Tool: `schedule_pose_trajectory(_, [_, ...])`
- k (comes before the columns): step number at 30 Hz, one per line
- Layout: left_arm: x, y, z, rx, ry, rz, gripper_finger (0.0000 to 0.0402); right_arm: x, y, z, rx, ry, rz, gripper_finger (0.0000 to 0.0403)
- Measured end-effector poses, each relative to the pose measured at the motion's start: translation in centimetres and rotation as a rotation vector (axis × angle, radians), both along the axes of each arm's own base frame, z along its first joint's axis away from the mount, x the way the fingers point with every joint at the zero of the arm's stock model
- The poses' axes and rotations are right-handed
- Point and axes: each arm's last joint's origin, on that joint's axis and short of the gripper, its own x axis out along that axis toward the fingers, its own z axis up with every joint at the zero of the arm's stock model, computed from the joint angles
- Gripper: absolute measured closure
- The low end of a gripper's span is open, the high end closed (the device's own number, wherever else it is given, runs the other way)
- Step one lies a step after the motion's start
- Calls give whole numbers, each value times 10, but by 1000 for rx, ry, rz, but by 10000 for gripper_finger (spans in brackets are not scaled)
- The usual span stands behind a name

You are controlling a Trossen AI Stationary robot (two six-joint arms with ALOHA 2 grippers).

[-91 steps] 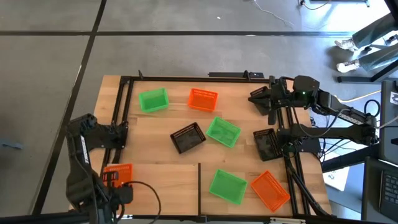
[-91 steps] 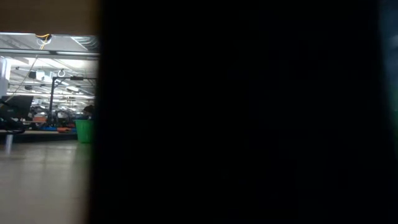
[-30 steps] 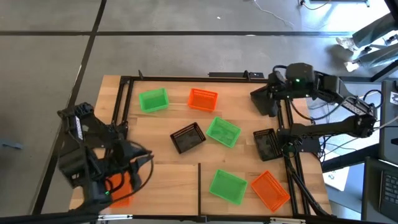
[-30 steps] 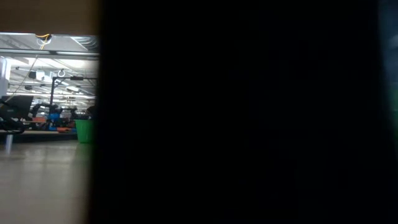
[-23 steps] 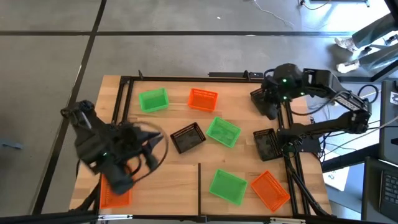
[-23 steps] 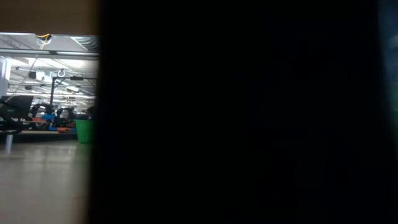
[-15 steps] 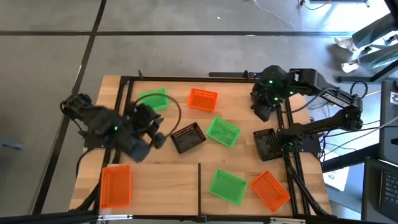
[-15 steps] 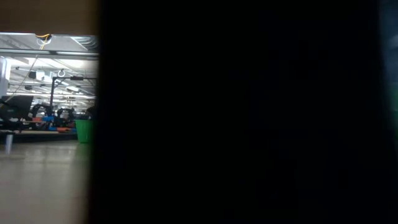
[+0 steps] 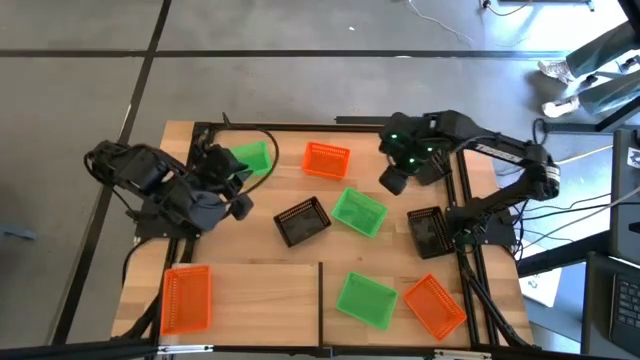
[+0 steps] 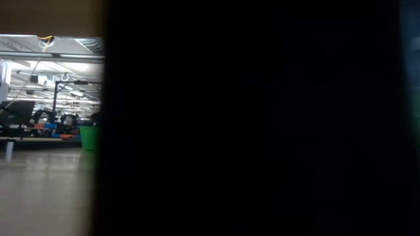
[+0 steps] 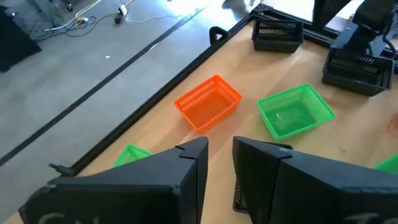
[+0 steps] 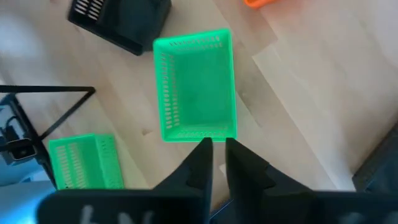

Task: Stack baskets on shelf by color
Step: Put the middle green basket on the shelf

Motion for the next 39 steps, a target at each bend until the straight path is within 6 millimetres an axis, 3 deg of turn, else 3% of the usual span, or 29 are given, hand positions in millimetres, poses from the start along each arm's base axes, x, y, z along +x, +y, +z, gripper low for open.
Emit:
schedule_pose_trajectory(6, [-5, 2, 3, 2, -5, -8, 335, 24, -8, -26, 31, 98, -13, 319])
schedule_pose_trajectory(22, [-5, 2, 2, 16, 9, -21, 335, 87, -28, -123, 110, 309, 55, 322])
schedule_pose_trajectory(31, [-5, 2, 2, 16, 9, -21, 335, 98, -33, -148, 76, 364, 51, 322])
schedule_pose_trajectory(39, [-4, 2, 2, 16, 9, -21, 335, 100, -34, -150, 71, 352, 51, 322])
